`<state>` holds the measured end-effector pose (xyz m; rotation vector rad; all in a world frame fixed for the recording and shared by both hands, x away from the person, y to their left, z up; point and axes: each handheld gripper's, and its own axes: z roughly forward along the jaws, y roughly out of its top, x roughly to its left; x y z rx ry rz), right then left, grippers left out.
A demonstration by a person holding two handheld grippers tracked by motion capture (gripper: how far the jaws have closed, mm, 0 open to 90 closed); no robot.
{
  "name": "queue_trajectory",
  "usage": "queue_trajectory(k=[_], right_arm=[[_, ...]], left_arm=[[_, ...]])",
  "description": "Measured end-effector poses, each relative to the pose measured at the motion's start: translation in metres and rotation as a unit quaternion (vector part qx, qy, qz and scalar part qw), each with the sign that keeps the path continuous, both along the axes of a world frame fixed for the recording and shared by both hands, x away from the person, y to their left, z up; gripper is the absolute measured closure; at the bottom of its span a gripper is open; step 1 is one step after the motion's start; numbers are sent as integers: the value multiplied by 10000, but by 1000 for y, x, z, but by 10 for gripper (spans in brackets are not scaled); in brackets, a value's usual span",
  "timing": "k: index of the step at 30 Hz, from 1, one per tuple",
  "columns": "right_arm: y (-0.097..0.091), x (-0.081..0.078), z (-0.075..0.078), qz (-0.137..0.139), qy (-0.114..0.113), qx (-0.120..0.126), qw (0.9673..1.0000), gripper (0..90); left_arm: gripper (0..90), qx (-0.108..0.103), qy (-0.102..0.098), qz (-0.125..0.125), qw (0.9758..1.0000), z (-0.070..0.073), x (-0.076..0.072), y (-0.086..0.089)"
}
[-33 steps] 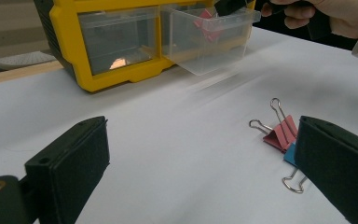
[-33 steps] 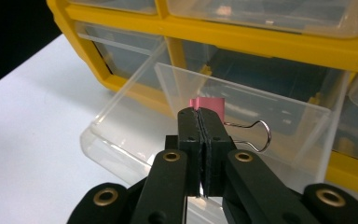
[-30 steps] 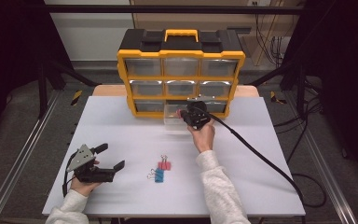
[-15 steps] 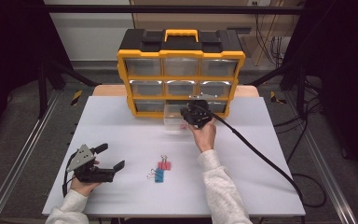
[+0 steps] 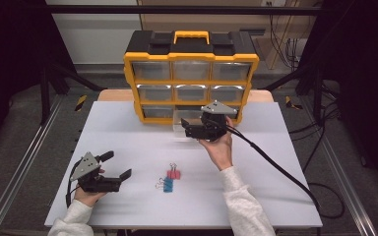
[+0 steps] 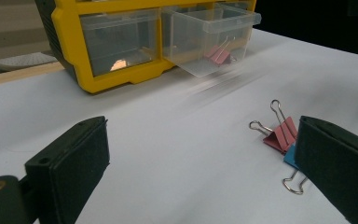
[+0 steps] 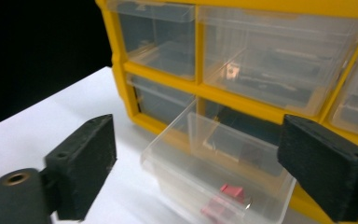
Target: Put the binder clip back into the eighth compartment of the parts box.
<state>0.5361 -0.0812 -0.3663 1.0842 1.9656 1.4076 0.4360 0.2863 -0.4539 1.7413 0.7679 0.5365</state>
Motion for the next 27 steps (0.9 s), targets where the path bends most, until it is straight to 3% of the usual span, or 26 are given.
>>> queue_trajectory(k=[3,10,18,27], right_arm=[[2,-13,0,41,-78,-94,9999,21],[2,-30,-1,215,-132,-29,9997,17],[7,-50,-18,517,37,-30,9986,20],[15,-55,-33,630,207,-89,9978,24]], left_arm=[[28,-6,-6,7,10000,0,0,0],[28,-5,-14,7,10000,0,0,0],[28,0,-14,16,10000,0,0,1],[27,7,-27,20,10000,1,0,1]])
